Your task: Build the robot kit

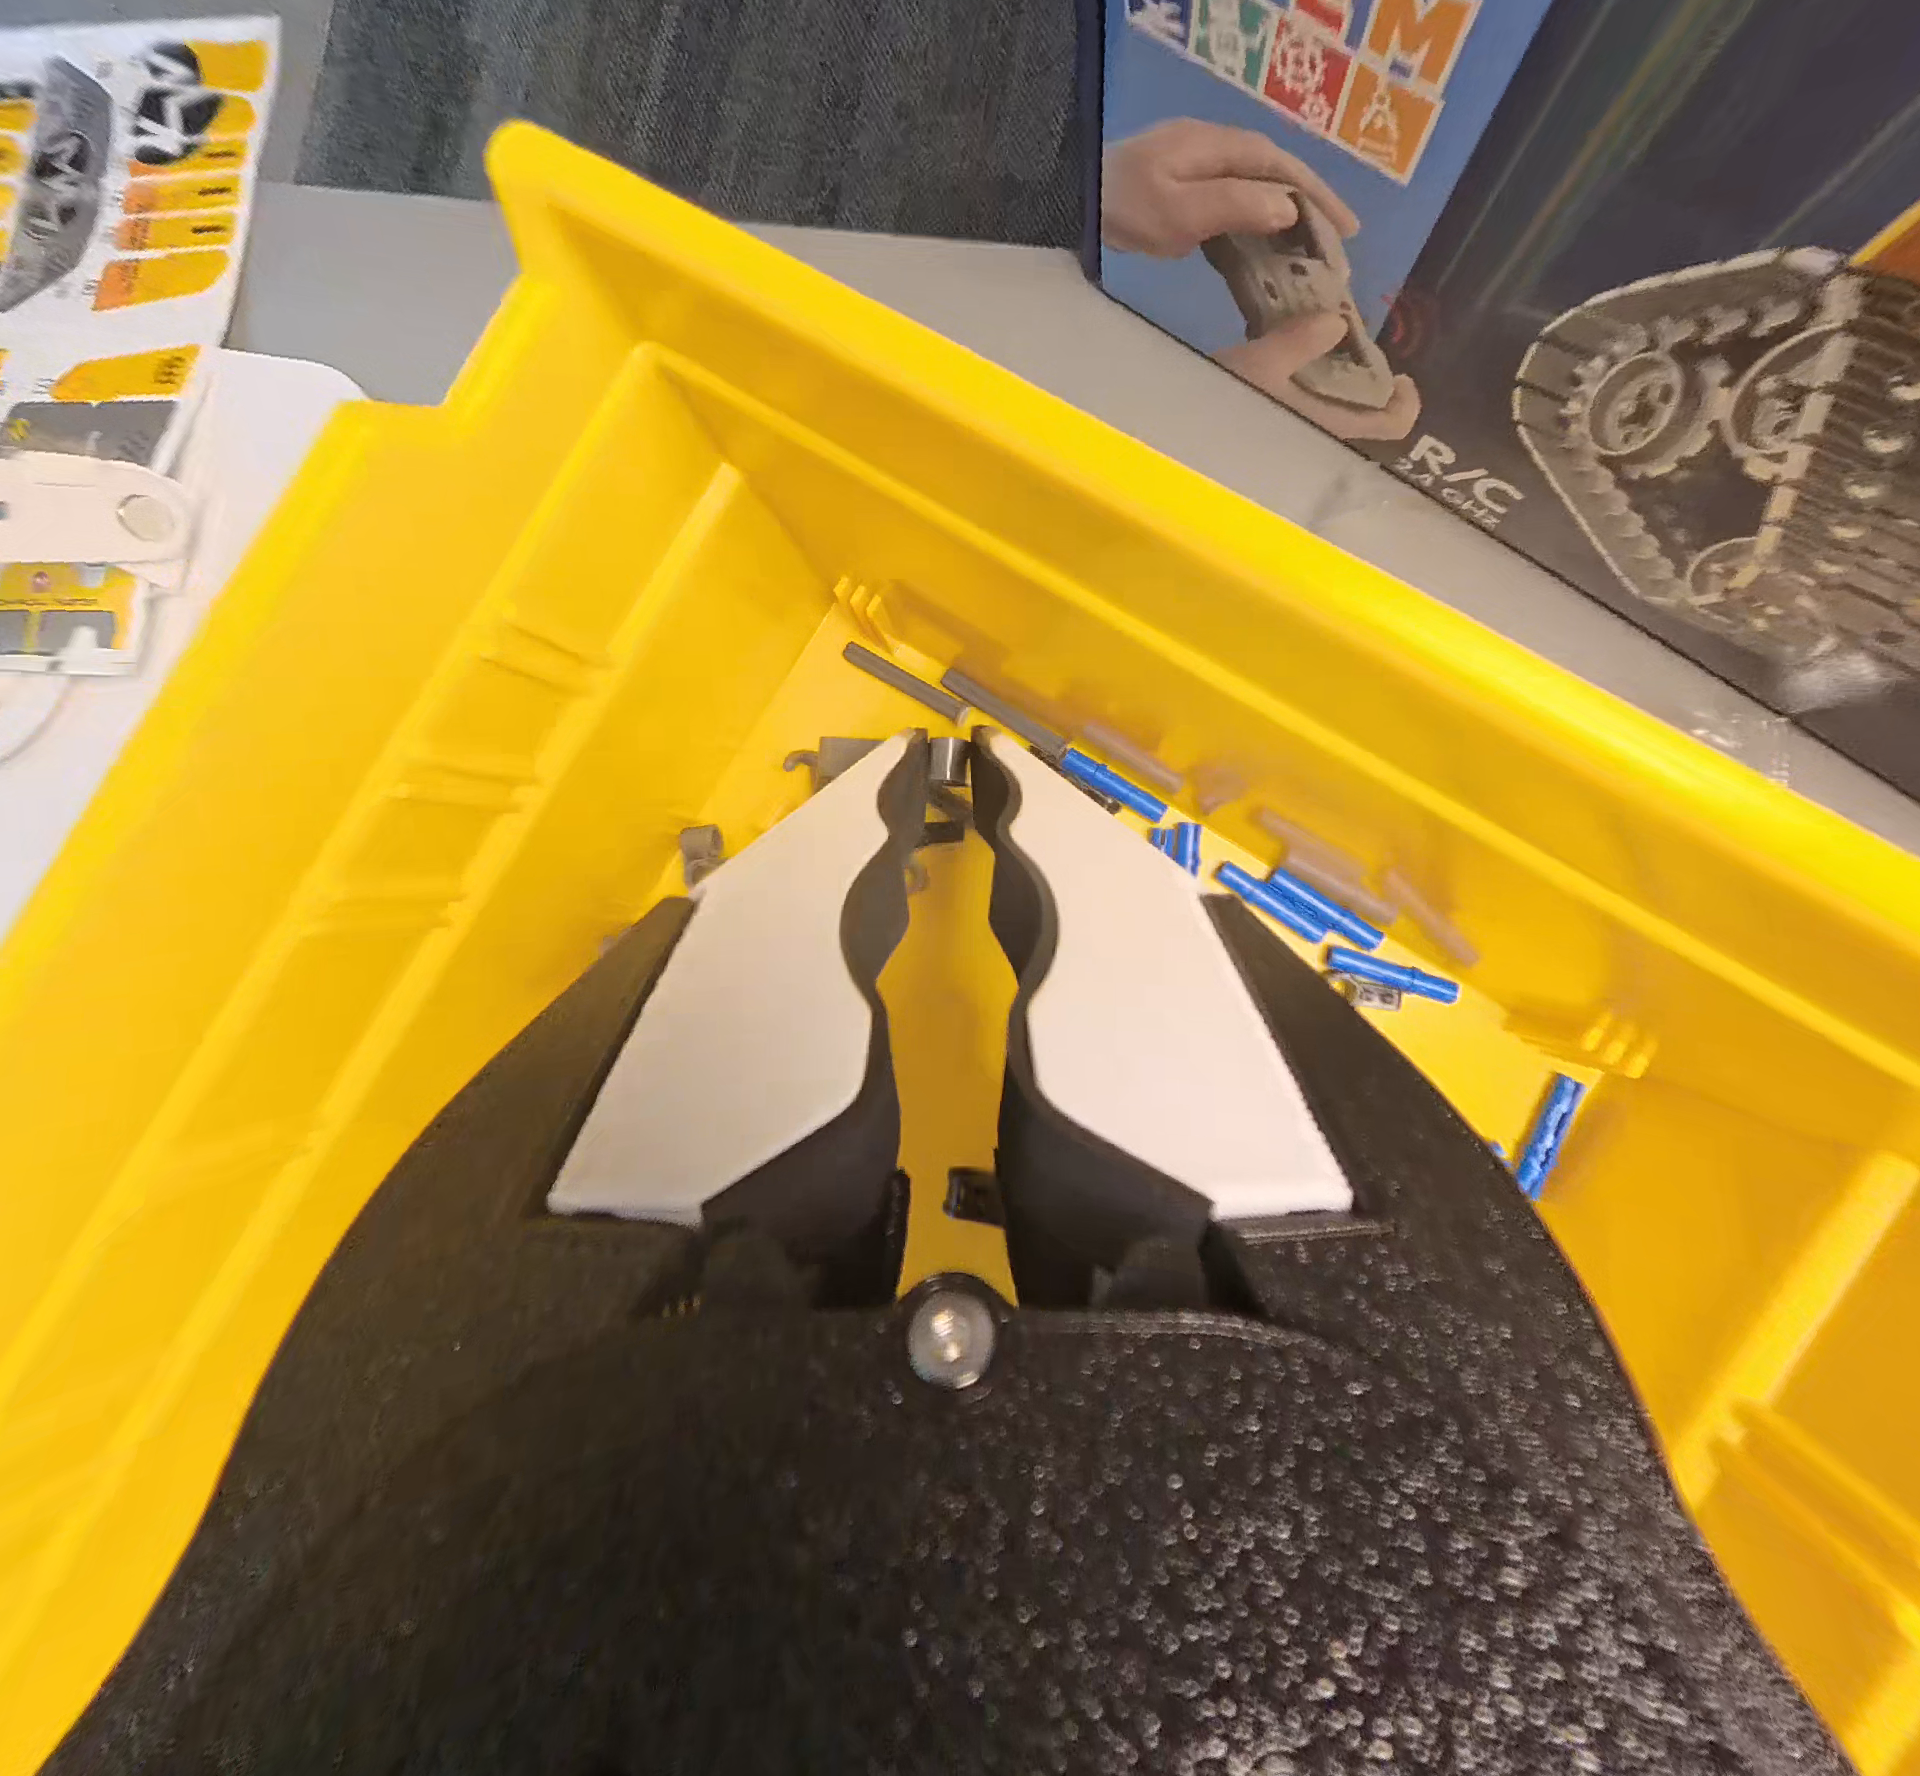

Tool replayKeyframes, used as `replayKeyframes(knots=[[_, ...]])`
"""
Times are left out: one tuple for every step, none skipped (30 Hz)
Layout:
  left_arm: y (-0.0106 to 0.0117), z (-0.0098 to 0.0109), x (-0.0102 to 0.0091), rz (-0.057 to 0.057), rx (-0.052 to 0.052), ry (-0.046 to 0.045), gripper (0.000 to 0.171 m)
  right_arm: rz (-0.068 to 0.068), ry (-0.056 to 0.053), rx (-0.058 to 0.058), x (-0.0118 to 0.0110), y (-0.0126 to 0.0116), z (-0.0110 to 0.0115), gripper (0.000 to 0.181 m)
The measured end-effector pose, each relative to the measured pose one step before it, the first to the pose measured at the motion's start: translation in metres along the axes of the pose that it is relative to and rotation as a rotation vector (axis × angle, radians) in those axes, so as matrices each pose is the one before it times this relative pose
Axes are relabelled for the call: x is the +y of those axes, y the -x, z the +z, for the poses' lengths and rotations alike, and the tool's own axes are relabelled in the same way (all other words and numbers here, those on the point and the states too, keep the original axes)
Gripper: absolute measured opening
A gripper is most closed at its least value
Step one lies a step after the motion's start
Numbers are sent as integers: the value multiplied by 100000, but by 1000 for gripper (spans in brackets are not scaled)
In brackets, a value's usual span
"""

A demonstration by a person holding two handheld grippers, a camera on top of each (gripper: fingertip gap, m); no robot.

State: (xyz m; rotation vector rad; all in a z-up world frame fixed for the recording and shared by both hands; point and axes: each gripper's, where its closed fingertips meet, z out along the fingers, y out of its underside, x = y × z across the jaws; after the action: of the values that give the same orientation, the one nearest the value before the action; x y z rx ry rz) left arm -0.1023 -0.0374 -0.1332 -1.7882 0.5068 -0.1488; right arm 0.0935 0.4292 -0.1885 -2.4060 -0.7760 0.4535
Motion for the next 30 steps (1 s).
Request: replayKeyframes(knots=[[-7,-23,-73,-21,-58,-208,34,-750,-2227,-1132,-489,277,-907,7],[-17,-38,-89,16,-13,-283,34,-1636,-2719,-850,-583,351,-1124,7],[-34,-21,-97,113,59,-286,34,-2047,-3275,-1104,-637,505,-1310,7],[-56,-27,-108,178,106,-271,34,-2363,-2855,-1635,-538,700,-1449,7],[-77,-13,-110,226,181,-238,34,-2917,-3519,-1659,-562,865,-1645,7],[-119,-19,-115,279,255,-243,34,-4455,-3746,-1470,-508,1076,-1791,7],[-140,2,-116,317,315,-264,34,-5077,-3806,-3004,-388,1559,-1854,7],[-172,14,-100,311,432,-163,34,-3394,-3518,-5683,-214,2176,-1821,8],[-188,35,-84,353,495,-53,34,-3057,-3028,-7250,-21,2704,-1704,8],[-218,64,-62,477,515,-1,34,-4003,-2399,-7234,186,3001,-1444,7],[-235,87,-35,525,574,125,34,-4157,-382,-5691,589,2997,-1092,8],[-286,101,-15,463,750,276,34,-4882,1312,-5384,984,3103,-670,7],[-339,129,-9,412,968,342,34,-5228,2050,-5906,1219,3273,-250,7],[-395,115,-51,545,1097,223,34,-4108,2482,-4820,1374,3141,196,7],[-457,112,-81,757,1328,137,34,-3576,3358,-4279,1566,2948,588,7],[-518,121,-73,819,1518,217,34,-2762,3105,-3296,1546,2621,928,7],[-540,151,-54,818,1570,235,34,-1773,3243,-2096,1552,2200,1180,7],[-573,177,-41,796,1707,275,34,-726,2667,-1632,1393,1869,1313,8],[-633,210,-6,766,2012,439,34,-667,2820,-1564,1313,1558,1354,8],[-685,237,6,792,2227,598,34,-1148,3182,-30,1252,1048,1278,8],[-731,271,68,805,2355,851,34,-1281,3358,1636,1110,536,1111,8],[-726,309,140,800,2326,1171,34,-1620,2119,438,765,529,868,7],[-721,341,204,947,2178,1376,34,-444,835,-1314,412,587,584,7],[-715,360,227,1103,2313,1601,34,677,-488,-707,93,276,326,7],[-723,369,263,975,2566,1899,34,376,-180,-379,77,102,165,7],[-701,405,330,685,2800,2341,35,113,1115,-1092,228,161,113,8],[-681,447,444,380,2931,3016,35,89,-5,-689,60,97,80,8],[-572,476,610,32,2517,3986,36,16,-810,-300,-35,32,38,8],[-428,502,726,96,1625,4804,36,250,-669,-179,-16,-8,11,8],[-311,467,705,857,987,4946,37,387,-471,291,25,-103,-34,10]])
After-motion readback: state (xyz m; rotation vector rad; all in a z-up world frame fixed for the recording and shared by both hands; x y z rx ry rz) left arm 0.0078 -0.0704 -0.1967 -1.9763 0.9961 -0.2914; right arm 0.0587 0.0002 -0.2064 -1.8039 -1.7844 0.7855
